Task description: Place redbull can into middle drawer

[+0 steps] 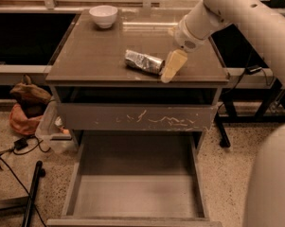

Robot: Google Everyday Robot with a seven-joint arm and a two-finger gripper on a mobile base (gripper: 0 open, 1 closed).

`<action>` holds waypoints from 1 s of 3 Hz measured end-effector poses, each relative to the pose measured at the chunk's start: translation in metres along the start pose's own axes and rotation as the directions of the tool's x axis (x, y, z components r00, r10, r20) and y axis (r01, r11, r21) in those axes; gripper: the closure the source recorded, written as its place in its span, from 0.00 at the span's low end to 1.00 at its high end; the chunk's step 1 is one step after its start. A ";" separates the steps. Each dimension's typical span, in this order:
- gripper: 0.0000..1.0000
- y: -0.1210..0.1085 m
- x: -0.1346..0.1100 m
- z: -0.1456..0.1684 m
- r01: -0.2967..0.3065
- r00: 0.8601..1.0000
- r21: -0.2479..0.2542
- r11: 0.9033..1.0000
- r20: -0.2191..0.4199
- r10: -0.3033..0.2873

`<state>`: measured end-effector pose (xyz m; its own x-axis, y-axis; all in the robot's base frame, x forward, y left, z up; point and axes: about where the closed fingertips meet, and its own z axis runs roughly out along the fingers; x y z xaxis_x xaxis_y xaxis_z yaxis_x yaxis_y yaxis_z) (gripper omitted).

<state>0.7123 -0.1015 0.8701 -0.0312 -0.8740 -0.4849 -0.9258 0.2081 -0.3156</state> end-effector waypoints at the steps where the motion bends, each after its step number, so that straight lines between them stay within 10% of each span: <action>1: 0.00 -0.017 -0.013 0.022 0.005 1.000 -0.030 1.000 -0.016 -0.005; 3: 0.00 -0.016 -0.040 0.050 0.000 0.996 -0.131 0.991 -0.086 -0.011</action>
Offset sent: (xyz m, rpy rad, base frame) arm 0.0527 0.0501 -0.0072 -0.0935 0.1333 0.0271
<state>0.7473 -0.0476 0.8539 -0.0531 -0.9109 -0.4092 -0.9672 0.1488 -0.2058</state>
